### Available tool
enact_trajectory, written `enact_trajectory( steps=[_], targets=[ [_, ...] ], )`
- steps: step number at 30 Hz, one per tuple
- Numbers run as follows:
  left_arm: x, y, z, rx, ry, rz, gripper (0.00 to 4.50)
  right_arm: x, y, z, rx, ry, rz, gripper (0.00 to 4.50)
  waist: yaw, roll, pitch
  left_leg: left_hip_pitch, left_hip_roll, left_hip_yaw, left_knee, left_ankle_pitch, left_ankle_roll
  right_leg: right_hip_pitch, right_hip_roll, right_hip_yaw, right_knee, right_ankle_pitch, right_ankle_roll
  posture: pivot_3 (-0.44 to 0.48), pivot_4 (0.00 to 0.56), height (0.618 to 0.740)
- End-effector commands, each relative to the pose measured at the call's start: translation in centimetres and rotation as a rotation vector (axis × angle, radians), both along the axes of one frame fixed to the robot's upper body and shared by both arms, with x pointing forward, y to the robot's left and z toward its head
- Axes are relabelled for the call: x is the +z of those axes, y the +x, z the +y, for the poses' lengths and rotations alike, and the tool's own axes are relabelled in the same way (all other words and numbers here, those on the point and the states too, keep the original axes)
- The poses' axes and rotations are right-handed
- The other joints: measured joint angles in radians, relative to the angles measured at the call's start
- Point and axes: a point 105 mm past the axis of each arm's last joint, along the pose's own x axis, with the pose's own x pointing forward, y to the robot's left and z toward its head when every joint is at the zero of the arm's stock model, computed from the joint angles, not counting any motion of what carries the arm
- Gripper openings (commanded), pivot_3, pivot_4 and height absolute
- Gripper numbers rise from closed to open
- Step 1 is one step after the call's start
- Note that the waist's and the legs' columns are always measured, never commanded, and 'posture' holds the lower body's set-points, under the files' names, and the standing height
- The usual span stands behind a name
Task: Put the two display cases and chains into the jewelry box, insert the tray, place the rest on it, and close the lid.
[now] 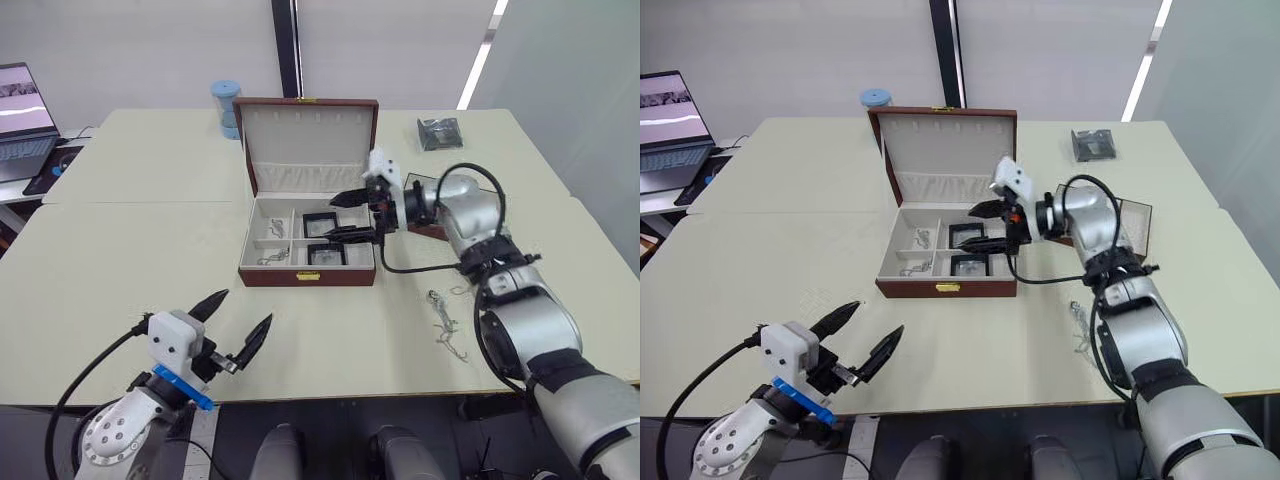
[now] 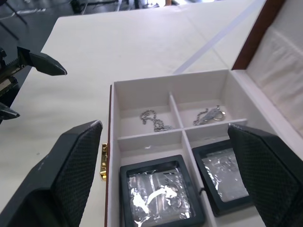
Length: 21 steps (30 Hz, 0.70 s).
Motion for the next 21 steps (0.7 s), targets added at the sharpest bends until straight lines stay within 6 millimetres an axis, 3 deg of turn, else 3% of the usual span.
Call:
enact_trajectory(
  steps=[1,7,14,21],
  targets=[
    [0.9,0.5,3.3,0.07,0.003,0.018,4.5,1.7,-0.7,-3.8,-0.076,0.15,-0.031,4.46,0.0,0.0,0.0,0.0,0.0,0.0,0.0,0.0,0.0,0.0,0.0,0.0,0.0,0.0,0.0,0.0,0.15,0.74],
    [2.0,1.6,8.2,0.122,0.062,0.074,4.5,-1.7,-1.6,-10.5,-0.331,0.093,-0.087,4.46,-0.004,0.0,0.0,0.001,0.0,0.001,0.0,0.0,0.0,0.0,0.001,0.001,0.0,0.0,0.0,0.0,0.15,0.74],
    [2.7,2.6,12.4,0.164,0.113,0.103,4.5,-4.5,-3.8,-15.6,-0.603,0.109,-0.111,4.46,-0.009,0.001,0.0,0.001,0.001,0.002,-0.001,0.0,0.0,-0.001,0.002,0.002,0.0,0.0,0.0,0.0,0.15,0.74],
    [3.1,3.4,15.6,0.242,0.14,0.1,4.5,-7.5,-6.3,-20.0,-0.761,0.04,-0.033,4.46,-0.004,0.0,0.0,0.001,0.0,0.003,-0.001,0.0,0.0,-0.001,0.001,0.003,0.0,0.0,0.0,0.0,0.15,0.74]
  ],
)
